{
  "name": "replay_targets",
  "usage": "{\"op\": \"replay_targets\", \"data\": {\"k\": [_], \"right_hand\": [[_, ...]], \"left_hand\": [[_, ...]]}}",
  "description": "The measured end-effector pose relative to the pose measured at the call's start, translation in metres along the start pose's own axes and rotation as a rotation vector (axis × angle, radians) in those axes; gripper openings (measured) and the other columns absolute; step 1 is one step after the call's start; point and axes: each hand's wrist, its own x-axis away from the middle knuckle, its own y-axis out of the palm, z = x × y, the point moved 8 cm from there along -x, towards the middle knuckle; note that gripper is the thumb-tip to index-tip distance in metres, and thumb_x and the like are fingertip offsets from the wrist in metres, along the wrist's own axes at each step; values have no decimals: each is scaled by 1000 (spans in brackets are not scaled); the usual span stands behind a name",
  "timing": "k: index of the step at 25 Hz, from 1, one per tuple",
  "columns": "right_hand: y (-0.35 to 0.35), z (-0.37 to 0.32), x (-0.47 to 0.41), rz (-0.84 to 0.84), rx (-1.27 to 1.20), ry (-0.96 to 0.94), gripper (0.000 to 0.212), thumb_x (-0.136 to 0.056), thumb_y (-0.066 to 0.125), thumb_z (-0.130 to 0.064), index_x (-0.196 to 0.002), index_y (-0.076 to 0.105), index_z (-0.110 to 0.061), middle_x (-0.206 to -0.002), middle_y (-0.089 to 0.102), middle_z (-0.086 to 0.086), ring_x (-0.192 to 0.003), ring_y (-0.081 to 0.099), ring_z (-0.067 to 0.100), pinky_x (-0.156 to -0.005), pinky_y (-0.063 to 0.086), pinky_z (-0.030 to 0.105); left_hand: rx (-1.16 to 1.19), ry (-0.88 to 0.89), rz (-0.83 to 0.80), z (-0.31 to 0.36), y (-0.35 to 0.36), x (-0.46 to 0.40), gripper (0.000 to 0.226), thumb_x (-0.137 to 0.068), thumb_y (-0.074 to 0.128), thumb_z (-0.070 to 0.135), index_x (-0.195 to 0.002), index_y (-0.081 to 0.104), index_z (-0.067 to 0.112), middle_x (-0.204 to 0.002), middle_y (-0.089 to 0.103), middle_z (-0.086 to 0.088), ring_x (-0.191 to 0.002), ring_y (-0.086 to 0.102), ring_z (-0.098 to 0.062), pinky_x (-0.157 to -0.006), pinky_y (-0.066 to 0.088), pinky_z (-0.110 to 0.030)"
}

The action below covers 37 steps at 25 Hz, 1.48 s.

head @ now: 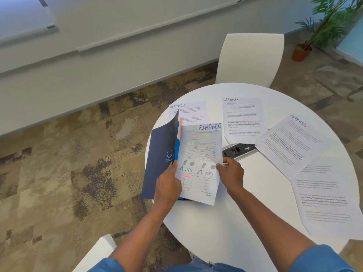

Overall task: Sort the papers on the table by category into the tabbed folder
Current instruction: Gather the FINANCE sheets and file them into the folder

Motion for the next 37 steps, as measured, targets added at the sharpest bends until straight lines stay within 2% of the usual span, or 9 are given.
{"op": "replay_targets", "data": {"k": [7, 11, 15, 18, 20, 24, 28, 33, 37], "right_hand": [[20, -18, -23, -83, 57, -20, 7, -82, 65, -10, -87, 70, -9, -87, 72, 8, -83, 67, 26, -74, 53, 35], [43, -27, -22, -106, 44, -41, 7, -84, 65, -8, -90, 69, -6, -87, 70, 6, -79, 65, 22, -66, 53, 30], [67, -31, -17, -139, 103, -73, 12, -86, 67, -13, -96, 66, -8, -92, 67, 4, -83, 64, 21, -72, 55, 33], [85, -31, -16, -143, 140, -81, 12, -85, 69, -16, -95, 66, -8, -90, 64, 3, -81, 57, 18, -68, 43, 26], [96, -29, -15, -150, 134, -72, 14, -86, 70, -17, -95, 67, -8, -92, 65, 6, -84, 59, 20, -70, 45, 28], [102, -23, -17, -177, 83, -37, 14, -92, 61, -24, -93, 63, -10, -90, 61, 2, -85, 61, 21, -74, 50, 32], [87, 2, -29, -152, 37, 60, 13, -89, 47, -30, -88, 60, -28, -91, 69, 1, -83, 69, 23, -77, 59, 46], [69, 21, -36, -129, 19, 119, 13, -82, 48, -25, -86, 60, -22, -86, 70, 2, -81, 70, 23, -75, 60, 49], [68, 23, -31, -185, 2, 103, 18, -87, 53, -26, -104, 59, -24, -97, 69, 1, -89, 69, 20, -79, 60, 48]], "left_hand": [[-53, 24, -55, 9, 10, 3, 67, -90, 45, 1, -152, 34, 24, -145, 53, 5, -104, 64, -19, -80, 59, -34], [-34, 39, -87, 16, 15, 7, 63, -94, 47, 6, -152, 32, 24, -144, 52, 2, -97, 64, -13, -63, 58, -23], [-39, 54, -80, 21, 15, 9, 60, -96, 49, 9, -152, 33, 24, -151, 46, 3, -92, 64, -10, -62, 58, -22], [-120, 72, -67, 25, 18, 12, 63, -95, 49, 6, -153, 31, 22, -157, 37, 3, -112, 63, -18, -83, 58, -29], [-139, 68, -72, 23, 21, 12, 65, -94, 48, 5, -154, 29, 22, -158, 36, 2, -117, 61, -20, -90, 57, -35], [-133, 45, -75, 19, 18, 10, 64, -96, 51, 8, -154, 29, 21, -158, 35, 1, -114, 63, -19, -83, 60, -33], [-106, 44, -98, 13, 19, 8, 66, -96, 56, 14, -154, 26, 24, -159, 32, 3, -103, 67, -17, -66, 61, -30], [-103, 38, -106, 11, 27, 5, 68, -96, 58, 17, -154, 24, 27, -157, 35, 5, -99, 68, -15, -64, 62, -30], [-137, 38, -131, 10, 37, 3, 70, -96, 58, 19, -154, 22, 29, -158, 33, 6, -99, 68, -15, -63, 62, -28]]}}
